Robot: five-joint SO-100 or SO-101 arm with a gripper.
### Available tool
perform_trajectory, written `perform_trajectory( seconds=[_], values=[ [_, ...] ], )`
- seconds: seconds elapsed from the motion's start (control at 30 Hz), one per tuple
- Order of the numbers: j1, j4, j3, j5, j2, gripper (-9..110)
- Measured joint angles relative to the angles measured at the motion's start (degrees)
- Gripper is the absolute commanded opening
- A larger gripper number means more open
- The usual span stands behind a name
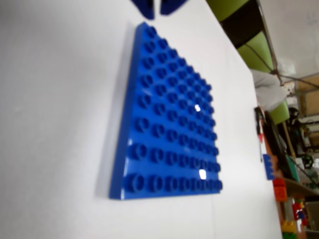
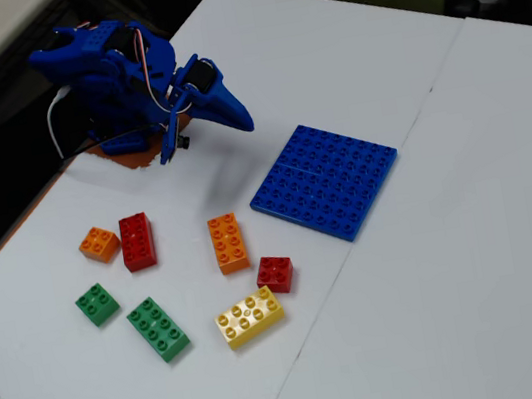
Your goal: Pick up the 2x4 green block and go up the 8x8 blue block.
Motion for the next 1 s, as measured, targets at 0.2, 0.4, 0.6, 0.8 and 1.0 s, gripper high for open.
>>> perform_trajectory(
  seconds=[0.2,0.4,0.6,0.8,1.0],
  values=[
    [0.0,0.0,0.0,-0.4,0.0,0],
    [0.0,0.0,0.0,-0.4,0.0,0],
    [0.0,0.0,0.0,-0.4,0.0,0],
    [0.0,-0.5,0.0,-4.7,0.0,0],
    [0.4,-2.6,0.0,-21.1,0.0,0]
  ],
)
